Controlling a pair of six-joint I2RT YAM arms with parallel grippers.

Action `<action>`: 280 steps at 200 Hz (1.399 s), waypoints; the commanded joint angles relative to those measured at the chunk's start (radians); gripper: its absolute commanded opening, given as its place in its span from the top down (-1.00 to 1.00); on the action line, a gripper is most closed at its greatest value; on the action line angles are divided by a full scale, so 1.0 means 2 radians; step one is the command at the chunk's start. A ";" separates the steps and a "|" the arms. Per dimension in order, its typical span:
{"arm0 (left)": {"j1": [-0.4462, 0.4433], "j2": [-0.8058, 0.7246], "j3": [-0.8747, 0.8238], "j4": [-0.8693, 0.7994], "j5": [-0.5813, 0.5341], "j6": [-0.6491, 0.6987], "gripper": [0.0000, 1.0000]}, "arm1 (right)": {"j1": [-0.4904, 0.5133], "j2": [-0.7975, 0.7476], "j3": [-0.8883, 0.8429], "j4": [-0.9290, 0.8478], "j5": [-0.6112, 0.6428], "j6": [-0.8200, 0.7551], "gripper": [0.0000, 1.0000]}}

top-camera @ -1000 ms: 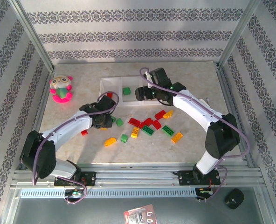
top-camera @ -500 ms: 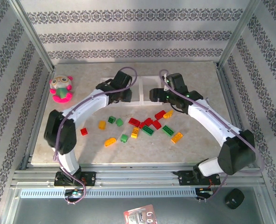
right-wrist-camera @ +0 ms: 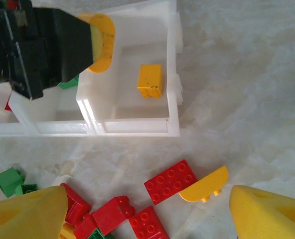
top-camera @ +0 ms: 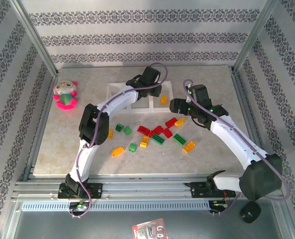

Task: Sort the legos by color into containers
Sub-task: Place the lego in the container, then pick up the lego from the center of the table.

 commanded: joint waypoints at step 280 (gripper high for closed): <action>-0.060 -0.483 -0.605 0.269 0.190 0.204 -0.86 | -0.092 0.243 0.051 -0.065 -0.084 0.176 -0.21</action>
